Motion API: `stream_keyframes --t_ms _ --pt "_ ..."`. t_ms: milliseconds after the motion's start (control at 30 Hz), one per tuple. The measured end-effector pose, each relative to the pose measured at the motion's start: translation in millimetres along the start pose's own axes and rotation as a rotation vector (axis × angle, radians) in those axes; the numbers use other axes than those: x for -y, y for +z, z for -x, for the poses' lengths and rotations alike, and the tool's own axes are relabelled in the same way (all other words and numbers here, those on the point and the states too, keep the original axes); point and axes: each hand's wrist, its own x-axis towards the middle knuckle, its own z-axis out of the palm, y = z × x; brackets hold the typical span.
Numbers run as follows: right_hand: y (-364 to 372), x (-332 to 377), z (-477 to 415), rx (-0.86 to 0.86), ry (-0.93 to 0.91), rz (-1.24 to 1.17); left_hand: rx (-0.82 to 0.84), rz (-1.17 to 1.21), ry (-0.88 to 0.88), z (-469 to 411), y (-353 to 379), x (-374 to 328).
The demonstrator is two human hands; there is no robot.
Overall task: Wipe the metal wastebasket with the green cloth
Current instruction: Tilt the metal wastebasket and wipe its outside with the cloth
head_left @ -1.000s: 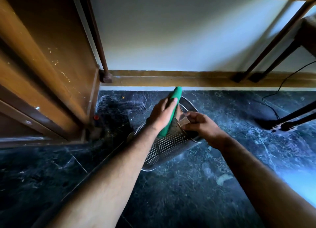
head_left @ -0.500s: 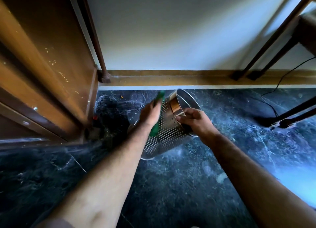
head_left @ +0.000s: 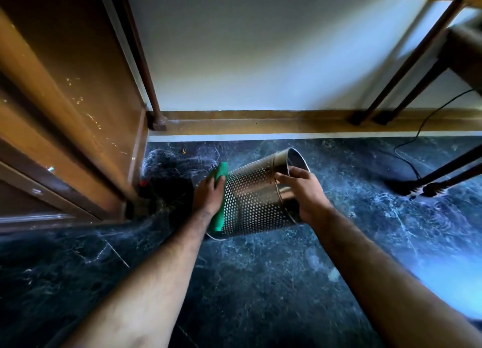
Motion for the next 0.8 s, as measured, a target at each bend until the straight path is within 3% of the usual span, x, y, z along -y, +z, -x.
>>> stream_keyframes --t_ms 133,233,367,467,600,700,800 --pt "2 -7 9 0.188 -0.086 0.187 0.199 0.229 -0.196 -1 -13 -38" --pt "-2 -5 10 0.28 -0.11 0.258 0.17 0.371 -0.024 -11 -11 -78" --pt "-15 6 5 0.348 -0.108 0.313 0.113 0.35 0.276 10 -11 -113" --pt "-4 16 5 0.181 -0.14 0.25 0.049 0.238 0.302 28 1 -84" --pt "3 20 2 -0.067 -0.072 0.125 -0.021 0.056 0.168 28 19 -6" --pt "-3 15 0 0.0 -0.063 0.183 0.098 0.043 -0.114 -3 26 39" --pt "4 9 3 0.141 -0.13 0.284 0.256 0.312 -0.389 -54 46 72"
